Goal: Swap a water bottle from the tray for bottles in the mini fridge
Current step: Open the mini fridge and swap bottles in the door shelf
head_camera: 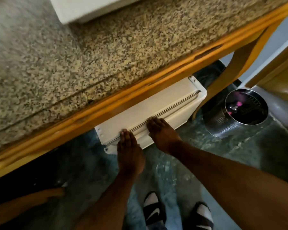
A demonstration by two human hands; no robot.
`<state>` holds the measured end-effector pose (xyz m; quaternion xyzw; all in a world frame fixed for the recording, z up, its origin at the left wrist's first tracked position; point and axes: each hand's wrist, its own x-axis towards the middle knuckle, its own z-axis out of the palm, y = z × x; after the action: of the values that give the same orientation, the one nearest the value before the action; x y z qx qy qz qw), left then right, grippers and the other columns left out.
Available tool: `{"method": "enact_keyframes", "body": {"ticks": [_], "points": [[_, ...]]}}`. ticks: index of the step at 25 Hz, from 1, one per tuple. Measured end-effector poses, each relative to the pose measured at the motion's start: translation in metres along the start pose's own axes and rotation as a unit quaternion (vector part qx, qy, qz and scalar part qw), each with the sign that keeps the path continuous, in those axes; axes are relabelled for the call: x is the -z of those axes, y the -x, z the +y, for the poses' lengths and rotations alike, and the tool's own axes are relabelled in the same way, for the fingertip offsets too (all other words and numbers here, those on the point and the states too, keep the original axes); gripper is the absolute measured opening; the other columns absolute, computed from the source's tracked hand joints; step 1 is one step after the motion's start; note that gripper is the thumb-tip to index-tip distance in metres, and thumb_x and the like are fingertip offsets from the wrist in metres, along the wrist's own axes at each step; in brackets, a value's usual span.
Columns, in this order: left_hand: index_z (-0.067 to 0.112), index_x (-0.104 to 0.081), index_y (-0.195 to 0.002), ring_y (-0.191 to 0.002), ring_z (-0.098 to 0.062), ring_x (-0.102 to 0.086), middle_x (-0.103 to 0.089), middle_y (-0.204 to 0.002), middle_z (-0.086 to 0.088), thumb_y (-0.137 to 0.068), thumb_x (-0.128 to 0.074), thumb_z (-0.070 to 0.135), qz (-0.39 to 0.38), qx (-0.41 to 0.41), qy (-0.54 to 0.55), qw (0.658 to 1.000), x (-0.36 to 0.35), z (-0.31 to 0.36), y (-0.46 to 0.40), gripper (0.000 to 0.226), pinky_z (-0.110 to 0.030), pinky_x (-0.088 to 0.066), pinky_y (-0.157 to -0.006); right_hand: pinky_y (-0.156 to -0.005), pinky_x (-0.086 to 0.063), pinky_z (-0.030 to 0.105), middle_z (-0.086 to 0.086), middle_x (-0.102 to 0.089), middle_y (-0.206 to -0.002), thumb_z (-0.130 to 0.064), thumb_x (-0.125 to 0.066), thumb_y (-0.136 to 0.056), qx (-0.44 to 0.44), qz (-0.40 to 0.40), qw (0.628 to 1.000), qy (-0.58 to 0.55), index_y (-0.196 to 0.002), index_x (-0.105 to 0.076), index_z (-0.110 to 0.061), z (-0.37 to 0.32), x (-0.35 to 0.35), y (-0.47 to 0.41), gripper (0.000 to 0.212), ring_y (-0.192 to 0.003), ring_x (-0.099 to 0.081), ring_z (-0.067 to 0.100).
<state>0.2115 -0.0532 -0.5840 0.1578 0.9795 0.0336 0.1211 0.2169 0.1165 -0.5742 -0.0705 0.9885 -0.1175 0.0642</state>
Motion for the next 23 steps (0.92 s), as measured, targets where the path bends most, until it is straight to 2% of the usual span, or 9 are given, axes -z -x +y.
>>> {"method": "enact_keyframes", "body": {"ticks": [3, 7, 10, 13, 16, 20, 23], "points": [[0.0, -0.014, -0.149, -0.148, -0.033, -0.015, -0.018, -0.159, -0.021, -0.093, -0.03, 0.026, -0.019, -0.008, -0.01, 1.0, 0.0, 0.002, 0.01, 0.064, -0.044, -0.023, -0.118, -0.117, -0.007, 0.041, 0.021, -0.026, -0.155, -0.021, -0.036, -0.103, 0.002, -0.018, 1.0, 0.017, -0.147, -0.029, 0.0, 0.001, -0.003, 0.003, 0.049, -0.144, -0.017, 0.035], [0.001, -0.029, -0.145, -0.14, -0.032, -0.038, -0.038, -0.151, -0.021, -0.09, -0.043, 0.029, -0.048, -0.021, -0.024, 0.998, 0.004, 0.021, 0.052, 0.063, -0.042, -0.042, -0.109, -0.118, -0.005, 0.045, 0.02, -0.023, -0.157, -0.024, -0.033, -0.103, -0.014, -0.042, 0.999, 0.027, -0.148, -0.026, -0.001, 0.0, -0.007, 0.038, 0.051, -0.145, -0.014, 0.035], [-0.003, -0.054, -0.128, -0.114, -0.031, -0.063, -0.063, -0.127, -0.023, -0.086, -0.047, 0.033, -0.095, -0.062, -0.048, 0.992, 0.009, 0.046, 0.094, 0.055, -0.041, -0.055, -0.088, -0.112, -0.027, 0.051, 0.019, -0.046, -0.145, -0.031, -0.052, -0.095, -0.03, -0.013, 0.999, 0.026, -0.136, -0.049, -0.002, -0.004, -0.005, 0.085, 0.051, -0.137, -0.035, 0.036], [-0.004, -0.064, -0.116, -0.099, -0.032, -0.069, -0.071, -0.111, -0.022, -0.079, -0.046, 0.028, -0.109, -0.103, -0.09, 0.985, 0.018, 0.068, 0.114, 0.052, -0.04, -0.058, -0.08, -0.105, -0.04, 0.05, 0.016, -0.057, -0.136, -0.036, -0.063, -0.088, -0.073, 0.002, 0.997, 0.003, -0.125, -0.062, -0.003, -0.002, -0.006, 0.134, 0.05, -0.13, -0.046, 0.035], [-0.003, -0.064, -0.117, -0.101, -0.032, -0.068, -0.071, -0.11, -0.021, -0.082, -0.048, 0.023, -0.092, -0.143, -0.108, 0.98, 0.023, 0.098, 0.107, 0.046, -0.042, -0.056, -0.086, -0.104, -0.041, 0.053, 0.017, -0.056, -0.136, -0.037, -0.059, -0.089, -0.137, 0.017, 0.99, -0.015, -0.124, -0.062, -0.002, 0.013, -0.009, 0.185, 0.05, -0.131, -0.045, 0.036], [0.002, -0.056, -0.129, -0.115, -0.03, -0.06, -0.064, -0.125, -0.017, -0.092, -0.042, 0.028, -0.055, -0.186, -0.101, 0.976, 0.023, 0.142, 0.083, 0.048, -0.041, -0.049, -0.099, -0.102, -0.041, 0.057, 0.017, -0.054, -0.138, -0.033, -0.035, -0.092, -0.198, 0.064, 0.978, -0.025, -0.122, -0.064, -0.001, 0.044, -0.01, 0.243, 0.053, -0.128, -0.047, 0.041], [0.002, -0.055, -0.129, -0.117, -0.03, -0.059, -0.064, -0.127, -0.017, -0.093, -0.043, 0.029, -0.04, -0.239, -0.117, 0.963, 0.016, 0.177, 0.067, 0.047, -0.041, -0.049, -0.1, -0.103, -0.038, 0.057, 0.016, -0.054, -0.138, -0.034, -0.047, -0.089, -0.261, 0.07, 0.963, -0.021, -0.123, -0.064, -0.005, 0.072, -0.004, 0.28, 0.048, -0.126, -0.049, 0.042]]}}
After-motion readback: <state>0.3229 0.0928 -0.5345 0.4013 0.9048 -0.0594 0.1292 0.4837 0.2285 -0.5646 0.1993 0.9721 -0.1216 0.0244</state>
